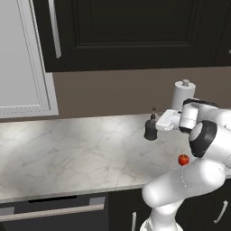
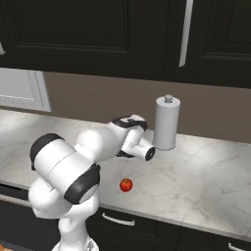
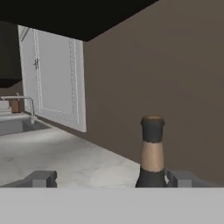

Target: Place the liquors on the top shelf of the fridge to keep them out of children's reach, and place the apple on lower shelves for easy access.

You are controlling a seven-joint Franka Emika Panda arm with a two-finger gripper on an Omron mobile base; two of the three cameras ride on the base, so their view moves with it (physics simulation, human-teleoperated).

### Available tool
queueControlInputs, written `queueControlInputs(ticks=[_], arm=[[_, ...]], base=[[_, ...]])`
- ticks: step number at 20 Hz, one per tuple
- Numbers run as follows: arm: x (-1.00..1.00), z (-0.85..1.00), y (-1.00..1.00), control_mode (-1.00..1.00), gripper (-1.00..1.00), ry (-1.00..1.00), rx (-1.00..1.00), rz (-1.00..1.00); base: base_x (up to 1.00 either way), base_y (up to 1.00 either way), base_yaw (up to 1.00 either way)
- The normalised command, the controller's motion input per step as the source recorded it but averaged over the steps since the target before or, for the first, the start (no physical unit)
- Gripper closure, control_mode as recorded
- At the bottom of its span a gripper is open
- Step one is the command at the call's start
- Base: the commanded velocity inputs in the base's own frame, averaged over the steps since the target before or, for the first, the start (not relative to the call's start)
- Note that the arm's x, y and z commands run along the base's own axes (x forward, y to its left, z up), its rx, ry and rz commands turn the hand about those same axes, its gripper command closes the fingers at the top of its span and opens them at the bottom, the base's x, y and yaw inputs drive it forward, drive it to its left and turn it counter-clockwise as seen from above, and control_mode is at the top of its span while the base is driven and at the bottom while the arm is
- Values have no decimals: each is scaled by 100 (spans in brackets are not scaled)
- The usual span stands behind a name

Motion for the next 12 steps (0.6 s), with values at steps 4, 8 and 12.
queueControlInputs(ticks=[4, 8, 12], arm=[[30, -21, 0, -100, -100, 0, 0, 1], [29, -20, 0, -100, -100, 0, 0, 1], [31, -20, 0, -100, -100, 0, 0, 1]], base=[[0, 0, 0], [0, 0, 0], [0, 0, 0]])
